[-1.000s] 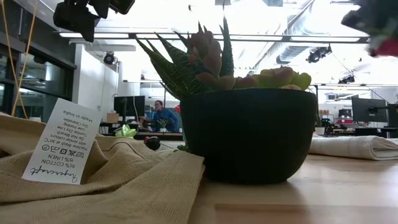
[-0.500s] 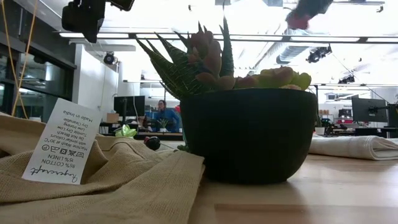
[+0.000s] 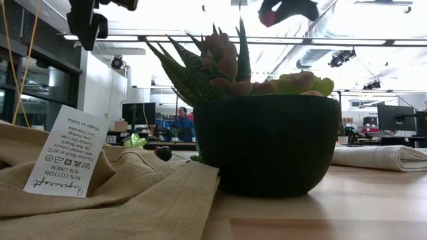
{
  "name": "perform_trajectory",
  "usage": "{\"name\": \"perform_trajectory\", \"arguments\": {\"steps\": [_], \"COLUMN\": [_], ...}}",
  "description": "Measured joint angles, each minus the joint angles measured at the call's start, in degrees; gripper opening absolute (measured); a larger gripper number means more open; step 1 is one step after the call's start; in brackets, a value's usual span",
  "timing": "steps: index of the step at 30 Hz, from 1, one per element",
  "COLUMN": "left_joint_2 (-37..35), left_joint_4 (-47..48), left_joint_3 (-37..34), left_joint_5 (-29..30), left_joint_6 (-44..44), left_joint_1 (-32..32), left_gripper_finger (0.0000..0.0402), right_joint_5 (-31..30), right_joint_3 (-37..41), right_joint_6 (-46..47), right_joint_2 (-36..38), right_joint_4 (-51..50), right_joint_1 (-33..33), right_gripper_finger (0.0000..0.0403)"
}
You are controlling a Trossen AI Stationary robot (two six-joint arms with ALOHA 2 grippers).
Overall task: Pick and placing Produce into tupperware
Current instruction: Put the red strawberry into the green basket
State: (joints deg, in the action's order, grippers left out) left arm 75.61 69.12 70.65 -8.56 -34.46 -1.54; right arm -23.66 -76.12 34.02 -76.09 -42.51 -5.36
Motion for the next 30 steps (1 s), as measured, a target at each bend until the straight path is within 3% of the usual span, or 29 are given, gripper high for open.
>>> {"name": "perform_trajectory", "arguments": {"steps": [7,13,22,30], "left_joint_2": [0.0,0.0,0.0,-1.14], "left_joint_4": [-1.52,-7.15,-12.13,-11.73], "left_joint_3": [0.01,0.01,2.36,9.62], "left_joint_5": [0.33,0.72,10.97,14.82], "left_joint_6": [4.34,7.54,4.63,5.28], "left_joint_1": [0.02,0.02,0.48,6.71], "left_gripper_finger": [0.0248,0.0248,0.0248,0.0248], "right_joint_5": [0.82,7.3,18.36,23.38], "right_joint_3": [-0.07,-0.07,-0.07,-0.07], "right_joint_6": [0.4,-2.65,-8.11,-11.49], "right_joint_2": [-0.43,-2.89,-9.57,-13.35], "right_joint_4": [7.54,12.57,15.45,16.14], "right_joint_1": [6.88,13.79,22.49,26.62], "right_gripper_finger": [0.0145,0.0145,0.0145,0.0145]}}
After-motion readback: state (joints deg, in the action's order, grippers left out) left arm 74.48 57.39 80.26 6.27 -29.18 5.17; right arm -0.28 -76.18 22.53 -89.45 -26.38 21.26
